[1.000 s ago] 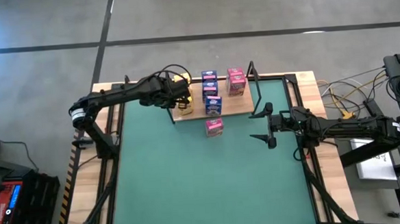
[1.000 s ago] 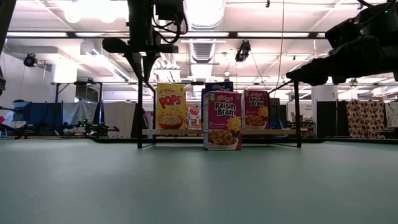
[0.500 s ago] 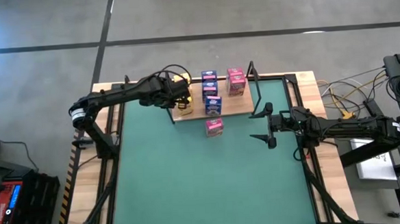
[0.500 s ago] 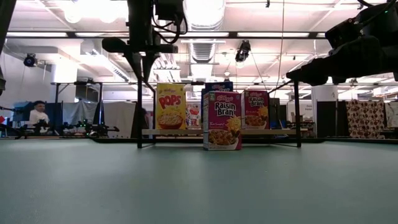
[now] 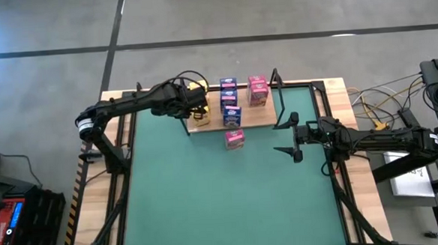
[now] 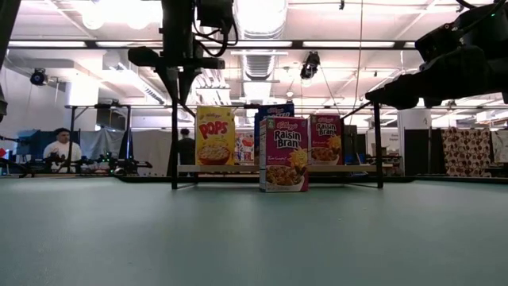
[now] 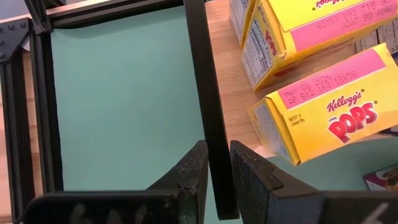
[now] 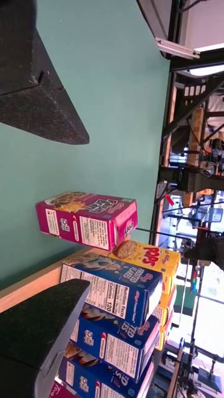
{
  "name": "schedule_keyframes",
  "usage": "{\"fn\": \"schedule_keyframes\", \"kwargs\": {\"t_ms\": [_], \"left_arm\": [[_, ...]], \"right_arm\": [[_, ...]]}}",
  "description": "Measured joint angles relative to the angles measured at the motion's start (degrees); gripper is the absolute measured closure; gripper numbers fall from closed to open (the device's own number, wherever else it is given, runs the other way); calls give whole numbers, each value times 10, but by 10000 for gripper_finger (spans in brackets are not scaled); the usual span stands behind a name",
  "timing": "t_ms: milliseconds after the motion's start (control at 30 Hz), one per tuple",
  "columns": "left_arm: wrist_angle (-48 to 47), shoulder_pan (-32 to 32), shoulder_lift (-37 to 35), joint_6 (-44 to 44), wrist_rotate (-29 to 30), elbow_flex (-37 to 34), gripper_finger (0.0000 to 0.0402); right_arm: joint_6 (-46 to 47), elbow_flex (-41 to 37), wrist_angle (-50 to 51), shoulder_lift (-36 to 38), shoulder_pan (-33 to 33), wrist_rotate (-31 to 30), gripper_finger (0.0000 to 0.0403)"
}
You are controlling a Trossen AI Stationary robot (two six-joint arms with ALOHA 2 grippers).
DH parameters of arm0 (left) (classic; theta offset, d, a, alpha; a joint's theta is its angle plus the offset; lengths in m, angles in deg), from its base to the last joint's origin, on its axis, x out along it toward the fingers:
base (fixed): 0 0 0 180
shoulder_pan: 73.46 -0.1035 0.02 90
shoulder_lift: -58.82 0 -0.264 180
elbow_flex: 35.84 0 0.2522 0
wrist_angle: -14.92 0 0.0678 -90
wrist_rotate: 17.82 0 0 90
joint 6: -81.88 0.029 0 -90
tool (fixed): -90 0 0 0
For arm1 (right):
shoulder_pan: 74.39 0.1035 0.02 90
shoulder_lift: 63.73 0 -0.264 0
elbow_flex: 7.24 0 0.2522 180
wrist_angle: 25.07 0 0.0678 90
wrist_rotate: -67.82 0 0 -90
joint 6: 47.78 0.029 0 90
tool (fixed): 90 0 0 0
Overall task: Stack cereal on shelf
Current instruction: Adjust the shelf
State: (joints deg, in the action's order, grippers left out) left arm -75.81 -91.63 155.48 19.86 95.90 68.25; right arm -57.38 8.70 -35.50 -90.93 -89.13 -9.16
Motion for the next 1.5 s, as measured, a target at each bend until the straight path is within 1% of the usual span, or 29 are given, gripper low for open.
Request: {"fn": "schedule_keyframes", "kwargs": {"t_ms": [300, 1000, 1500], "left_arm": [[-9, -5, -2, -3, -2, 0, 356], [-33, -5, -11, -47, -1, -1, 356], [-35, -7, -25, -47, 8, 0, 356]], "right_arm": [[0, 0, 0, 0, 0, 0, 41], [0, 0, 0, 0, 0, 0, 41], [0, 0, 0, 0, 0, 0, 41]]}}
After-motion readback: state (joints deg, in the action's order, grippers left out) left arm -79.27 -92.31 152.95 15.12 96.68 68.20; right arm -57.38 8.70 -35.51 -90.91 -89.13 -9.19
